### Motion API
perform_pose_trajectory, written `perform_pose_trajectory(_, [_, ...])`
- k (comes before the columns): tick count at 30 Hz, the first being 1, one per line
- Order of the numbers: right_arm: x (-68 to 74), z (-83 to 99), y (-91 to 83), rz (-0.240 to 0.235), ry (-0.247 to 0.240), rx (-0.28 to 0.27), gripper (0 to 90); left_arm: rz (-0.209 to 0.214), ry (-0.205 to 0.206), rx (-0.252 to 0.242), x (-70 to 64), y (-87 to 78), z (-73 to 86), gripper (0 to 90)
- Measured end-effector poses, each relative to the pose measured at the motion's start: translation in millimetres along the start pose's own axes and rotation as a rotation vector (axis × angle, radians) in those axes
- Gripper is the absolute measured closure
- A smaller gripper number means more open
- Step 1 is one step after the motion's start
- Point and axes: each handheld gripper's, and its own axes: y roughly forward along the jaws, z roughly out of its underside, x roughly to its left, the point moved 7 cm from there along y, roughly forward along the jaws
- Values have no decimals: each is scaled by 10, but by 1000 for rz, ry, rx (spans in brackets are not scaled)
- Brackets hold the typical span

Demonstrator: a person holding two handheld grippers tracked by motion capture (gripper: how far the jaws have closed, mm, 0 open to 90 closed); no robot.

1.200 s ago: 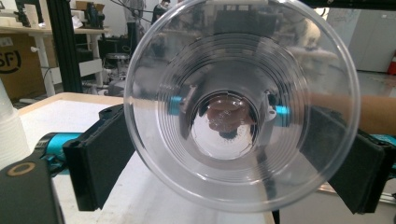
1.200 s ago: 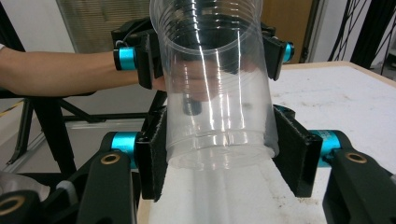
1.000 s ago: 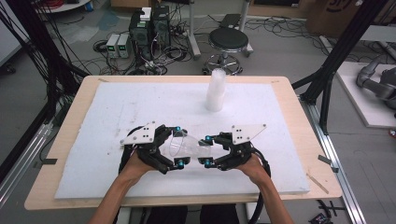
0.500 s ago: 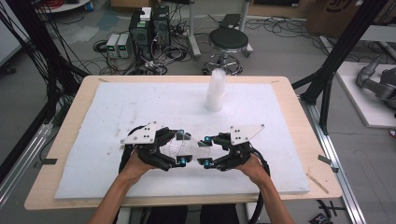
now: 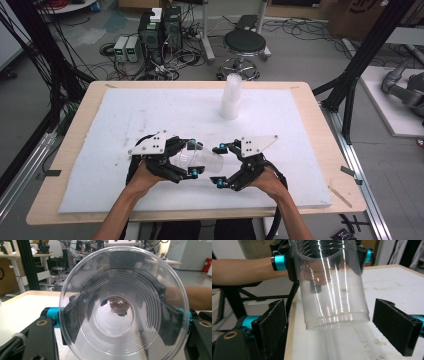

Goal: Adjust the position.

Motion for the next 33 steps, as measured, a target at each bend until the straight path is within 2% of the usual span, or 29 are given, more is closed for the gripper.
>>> perform_pose_trajectory(1, [-1, 4, -10, 9, 3, 2, 121, -9, 6, 13, 8, -8, 5, 303])
perform_pose_trajectory(2, [-5, 12, -21, 24, 1, 7, 121, -27, 14, 51, 19, -18, 20, 303])
perform_pose_trajectory(3, [-35, 42, -62, 87, 12, 19, 121, -37, 21, 79, 31, -30, 28, 303])
perform_pose_trajectory(4, [-35, 42, -62, 87, 12, 19, 121, -47, 24, 113, 51, -46, 30, 303])
perform_pose_trajectory(6, [-109, 109, -134, 194, 41, 39, 121, -82, 29, 192, 115, -80, 35, 303])
perform_pose_trajectory(7, [-186, 197, -201, 284, 73, 63, 122, -98, 27, 226, 147, -93, 33, 303])
perform_pose_trajectory(8, [-186, 197, -201, 284, 73, 63, 122, -109, 23, 249, 169, -101, 29, 303])
perform_pose_trajectory(9, [-243, 285, -274, 349, 98, 72, 122, -122, 27, 286, 207, -121, 20, 303])
perform_pose_trajectory(10, [-243, 285, -274, 349, 98, 72, 122, -126, 27, 306, 234, -133, 8, 303])
perform_pose_trajectory(12, [-308, 370, -360, 423, 120, 81, 122, -135, 24, 342, 279, -153, -6, 304])
perform_pose_trajectory(13, [-350, 440, -441, 476, 158, 83, 122, -140, 26, 370, 309, -163, -9, 306])
perform_pose_trajectory(14, [-350, 440, -441, 476, 158, 83, 122, -139, 26, 402, 338, -172, -7, 306])
perform_pose_trajectory(16, [-399, 526, -544, 536, 182, 87, 122, -147, 28, 467, 410, -183, -1, 307])
perform_pose_trajectory(18, [-436, 603, -622, 581, 204, 96, 122, -143, 22, 506, 462, -174, 2, 306])
perform_pose_trajectory(19, [-458, 665, -680, 619, 224, 104, 122, -140, 24, 527, 479, -172, 7, 306])
perform_pose_trajectory(20, [-458, 665, -680, 619, 224, 104, 122, -136, 31, 560, 504, -165, 17, 306])
perform_pose_trajectory(21, [-481, 732, -738, 659, 236, 107, 122, -128, 36, 608, 547, -157, 31, 306])
perform_pose_trajectory(22, [-481, 732, -738, 659, 236, 107, 122, -128, 36, 608, 547, -157, 31, 307])
perform_pose_trajectory(25, [-504, 874, -797, 702, 264, 116, 143, -126, 34, 669, 628, -148, 45, 307])
perform_pose_trajectory(28, [-515, 913, -810, 710, 269, 113, 143, -124, 32, 689, 660, -151, 52, 307])
perform_pose_trajectory(29, [-525, 952, -826, 722, 270, 117, 142, -123, 31, 711, 685, -164, 59, 307])
perform_pose_trajectory(33, [-526, 985, -835, 727, 289, 120, 142, -121, 33, 726, 703, -180, 64, 307])
